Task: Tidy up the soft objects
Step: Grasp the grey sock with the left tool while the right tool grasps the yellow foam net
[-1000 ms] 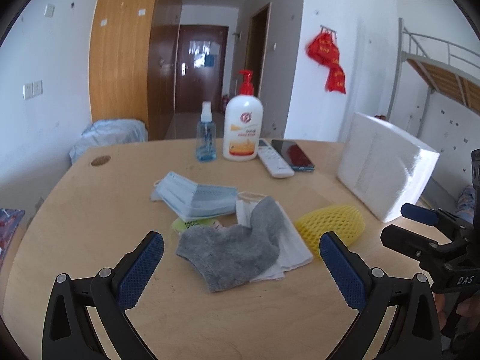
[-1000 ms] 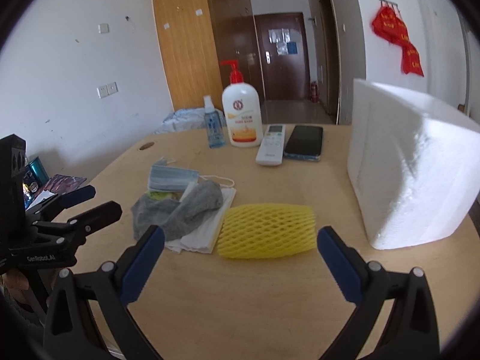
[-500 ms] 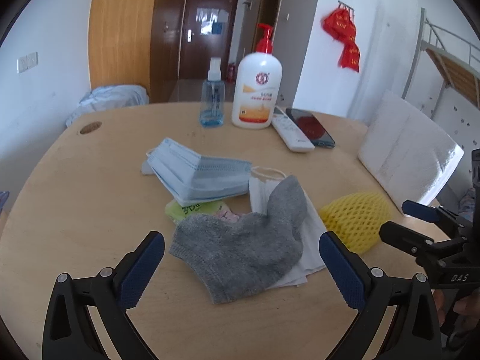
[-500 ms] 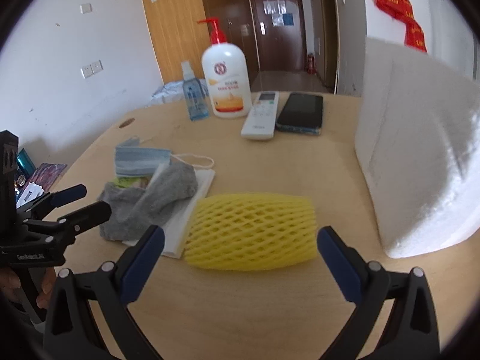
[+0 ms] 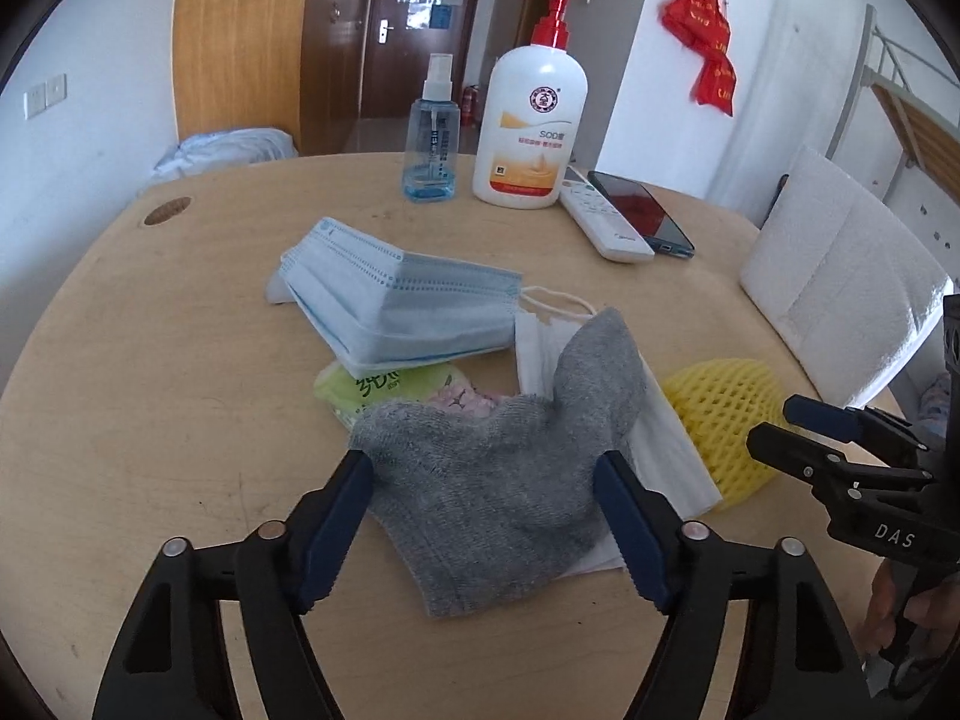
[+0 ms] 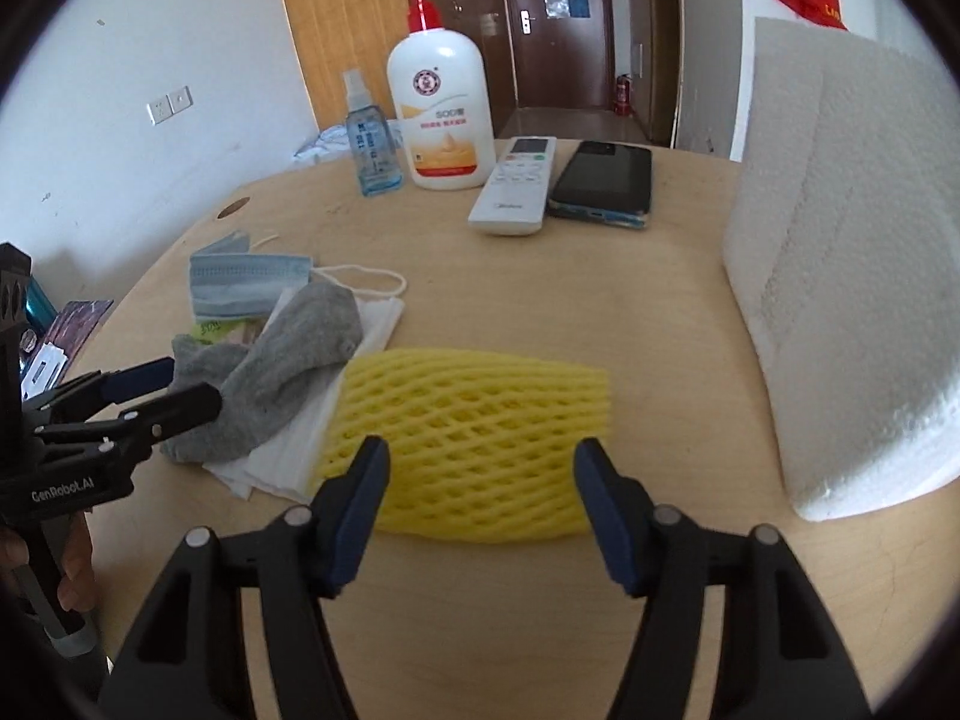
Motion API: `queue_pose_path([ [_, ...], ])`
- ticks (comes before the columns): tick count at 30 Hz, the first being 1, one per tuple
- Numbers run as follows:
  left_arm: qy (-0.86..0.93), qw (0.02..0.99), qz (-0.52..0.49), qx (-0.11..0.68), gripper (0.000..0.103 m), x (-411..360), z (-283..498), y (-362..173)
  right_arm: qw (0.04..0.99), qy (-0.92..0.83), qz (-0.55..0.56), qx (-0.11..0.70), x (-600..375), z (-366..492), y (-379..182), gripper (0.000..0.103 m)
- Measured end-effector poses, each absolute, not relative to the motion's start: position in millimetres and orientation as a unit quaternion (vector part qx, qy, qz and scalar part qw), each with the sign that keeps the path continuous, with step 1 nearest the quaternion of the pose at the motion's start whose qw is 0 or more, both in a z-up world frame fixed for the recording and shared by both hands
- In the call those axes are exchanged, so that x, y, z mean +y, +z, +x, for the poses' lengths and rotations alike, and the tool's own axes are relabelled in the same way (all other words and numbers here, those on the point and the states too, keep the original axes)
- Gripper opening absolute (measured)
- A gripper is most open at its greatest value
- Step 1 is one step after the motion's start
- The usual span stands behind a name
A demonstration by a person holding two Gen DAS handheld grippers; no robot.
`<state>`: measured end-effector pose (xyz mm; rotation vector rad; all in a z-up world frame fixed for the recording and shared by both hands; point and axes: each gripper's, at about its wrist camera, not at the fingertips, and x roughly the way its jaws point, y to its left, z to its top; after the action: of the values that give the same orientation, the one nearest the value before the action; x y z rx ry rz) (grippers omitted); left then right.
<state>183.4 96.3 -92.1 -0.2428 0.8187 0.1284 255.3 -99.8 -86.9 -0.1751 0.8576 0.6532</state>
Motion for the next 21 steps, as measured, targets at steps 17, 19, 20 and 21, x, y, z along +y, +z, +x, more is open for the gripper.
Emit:
queue_pose_path([
  [17,0.046,0.914,-0.125,0.384,0.011,96,174,-87,0.856,0.314,-0.073,0.405,-108,254,-87,0.03],
  [19,0.044,0.915,-0.129,0.38,0.011,97,172,-85,0.853,0.323,-0.066,0.405,-108,252,-86,0.03],
  [20,0.041,0.916,-0.132,0.377,0.011,97,171,-83,0.852,0.326,-0.062,0.405,-108,251,-86,0.03],
  [21,0.039,0.917,-0.135,0.374,0.011,98,169,-81,0.851,0.329,-0.061,0.406,-108,250,-86,0.03],
])
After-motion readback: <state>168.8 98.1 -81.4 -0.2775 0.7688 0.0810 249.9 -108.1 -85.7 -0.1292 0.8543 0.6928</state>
